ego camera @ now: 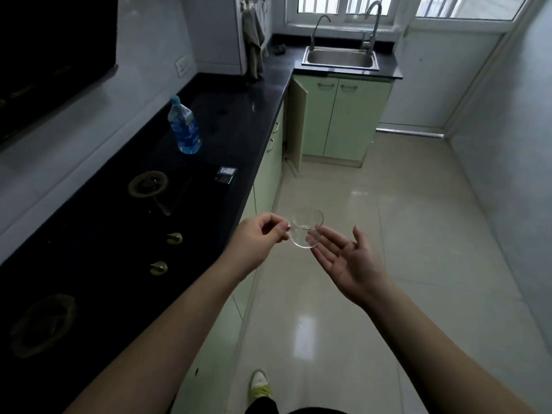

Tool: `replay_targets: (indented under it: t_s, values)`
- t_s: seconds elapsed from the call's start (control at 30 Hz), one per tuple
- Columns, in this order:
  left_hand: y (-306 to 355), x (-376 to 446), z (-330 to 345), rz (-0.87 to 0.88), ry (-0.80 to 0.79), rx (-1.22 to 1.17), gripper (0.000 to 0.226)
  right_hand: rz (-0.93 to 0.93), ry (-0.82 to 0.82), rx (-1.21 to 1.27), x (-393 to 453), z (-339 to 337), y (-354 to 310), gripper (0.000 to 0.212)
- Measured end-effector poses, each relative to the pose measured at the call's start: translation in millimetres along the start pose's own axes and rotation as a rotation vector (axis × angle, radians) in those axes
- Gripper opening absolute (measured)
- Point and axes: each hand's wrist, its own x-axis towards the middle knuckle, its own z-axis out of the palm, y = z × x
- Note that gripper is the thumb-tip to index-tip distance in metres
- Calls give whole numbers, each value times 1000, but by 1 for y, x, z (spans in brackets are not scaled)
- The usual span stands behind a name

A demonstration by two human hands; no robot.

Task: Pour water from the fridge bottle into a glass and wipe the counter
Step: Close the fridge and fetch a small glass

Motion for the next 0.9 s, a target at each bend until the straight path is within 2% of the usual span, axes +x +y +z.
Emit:
replay_targets:
  t_s: [0.17,0.5,0.73,0.9]
  values:
    - [1,58,-18,21,-51,-61,10,-43,23,25,35,28,-18,69]
    - [17,144,-26,60,-109,7,14,-71,113,1,97,54,-52,62]
    - [16,208,2,5,-131,-15,14,-59,156,-11,149,41,-93,59]
    - [25,266,39,-52,-122,-26,14,-52,154,-49,201,24,-145,56]
